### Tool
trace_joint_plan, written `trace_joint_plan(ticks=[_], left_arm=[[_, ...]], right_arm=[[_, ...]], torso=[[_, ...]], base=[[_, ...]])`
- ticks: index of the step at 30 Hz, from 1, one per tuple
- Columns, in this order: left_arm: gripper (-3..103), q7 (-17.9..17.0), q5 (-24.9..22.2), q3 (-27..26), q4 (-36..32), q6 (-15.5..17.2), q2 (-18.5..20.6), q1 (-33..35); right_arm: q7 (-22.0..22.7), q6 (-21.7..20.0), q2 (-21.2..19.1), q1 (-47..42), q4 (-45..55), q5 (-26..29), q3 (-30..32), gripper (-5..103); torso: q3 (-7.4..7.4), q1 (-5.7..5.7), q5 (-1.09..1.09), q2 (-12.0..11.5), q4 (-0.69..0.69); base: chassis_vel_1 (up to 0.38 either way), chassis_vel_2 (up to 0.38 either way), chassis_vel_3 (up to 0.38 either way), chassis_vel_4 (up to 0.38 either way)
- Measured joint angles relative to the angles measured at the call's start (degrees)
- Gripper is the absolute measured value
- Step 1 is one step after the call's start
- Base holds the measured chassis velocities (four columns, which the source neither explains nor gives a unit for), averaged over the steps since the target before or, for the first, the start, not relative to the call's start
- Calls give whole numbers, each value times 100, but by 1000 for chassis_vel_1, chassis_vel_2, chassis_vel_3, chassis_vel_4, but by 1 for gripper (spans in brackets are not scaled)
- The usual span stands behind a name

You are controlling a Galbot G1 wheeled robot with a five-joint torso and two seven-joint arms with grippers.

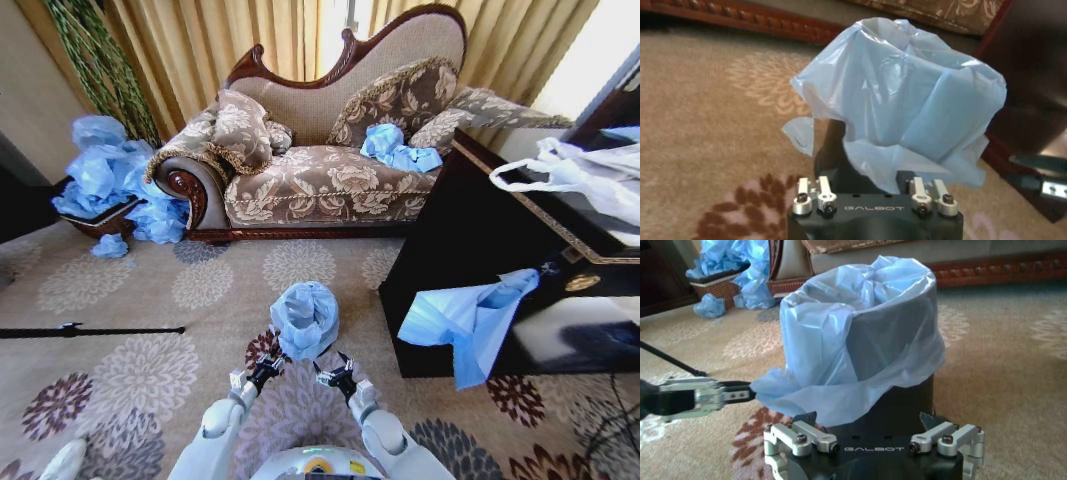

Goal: Place a garbage bag over the trash bin.

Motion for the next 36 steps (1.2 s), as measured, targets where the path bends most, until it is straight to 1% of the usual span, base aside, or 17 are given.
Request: trace_joint_plan(ticks=[5, 8, 10, 17, 18, 20, 22, 23, 25, 26, 29, 30, 31, 32, 33, 35, 36], left_arm=[[80, 21, 31, -216, -241, -9, 24, 149], [86, 17, 33, -329, -452, 18, 32, 202], [96, -18, 15, -453, -842, 199, 76, 233], [100, -195, -230, -439, -1857, 798, 224, 222], [103, -398, -426, -319, -2273, 1085, 294, 207], [97, -761, -666, -132, -2704, 1472, 417, 103], [88, -1554, -1031, 190, -3068, 1999, 599, -174], [88, -1554, -1031, 190, -3068, 1999, 599, -174], [83, -2166, -1378, 509, -3250, 2448, 731, -482], [83, -2166, -1378, 509, -3250, 2448, 731, -482], [66, -3396, -2263, 1237, -3327, 3374, 956, -1311], [66, -3396, -2263, 1237, -3327, 3374, 956, -1311], [60, -4012, -2652, 1574, -3282, 3646, 1003, -1653], [60, -4012, -2652, 1574, -3282, 3646, 1003, -1653], [55, -4577, -3032, 1916, -3203, 3869, 1012, -1927], [44, -5338, -3550, 2407, -2963, 4055, 952, -2316], [44, -5338, -3550, 2407, -2963, 4055, 952, -2316]], right_arm=[[-7, 28, -6, -52, 51, 2, 83, 100], [-23, 45, -19, -97, 86, 3, 134, 100], [-61, 70, -26, -171, 117, 1, 232, 100], [-112, 122, -16, -314, 176, -10, 394, 100], [-119, 129, -5, -339, 190, -12, 429, 100], [-122, 142, 15, -346, 195, -17, 467, 100], [-125, 153, 37, -351, 203, -28, 508, 100], [-125, 153, 37, -351, 203, -28, 508, 100], [-126, 156, 57, -354, 219, -28, 541, 100], [-126, 156, 57, -354, 219, -28, 541, 100], [-131, 168, 67, -382, 226, -30, 619, 100], [-131, 168, 67, -382, 226, -30, 619, 100], [-134, 174, 64, -379, 215, -30, 632, 100], [-134, 174, 64, -379, 215, -30, 632, 100], [-136, 183, 60, -360, 183, -30, 632, 100], [-141, 190, 48, -341, 147, -20, 646, 100], [-141, 190, 48, -341, 147, -20, 646, 100]], torso=[[0, 0, 0, 0, 0], [0, 0, 0, 0, 0], [0, 0, 0, 0, 0], [0, 0, 1, 0, -1], [0, 0, 0, 0, 1], [0, 0, 1, 0, 0], [0, 0, 1, 0, 1], [0, 0, 1, 0, 1], [0, 0, 0, 0, 0], [0, 0, 0, 0, 0], [0, 0, 0, 0, -1], [0, 0, 0, 0, -1], [0, 0, 2, 0, -1], [0, 0, 2, 0, -1], [1, 0, 2, 0, 0], [1, 0, 1, 0, 1], [1, 0, 1, 0, 1]], base=[[0, 0, 0, 0], [0, 0, 0, 0], [0, 0, 0, 0], [0, 0, 0, 0], [0, 0, 0, 0], [0, 0, 0, 0], [0, 0, 0, 0], [0, 0, 0, 0], [0, 0, 0, 0], [0, 0, 0, 0], [0, 0, 0, 0], [0, 0, 0, 0], [0, 0, 0, 0], [0, 0, 0, 0], [0, 0, 0, 0], [0, 0, 0, 0], [0, 0, 0, 0]])
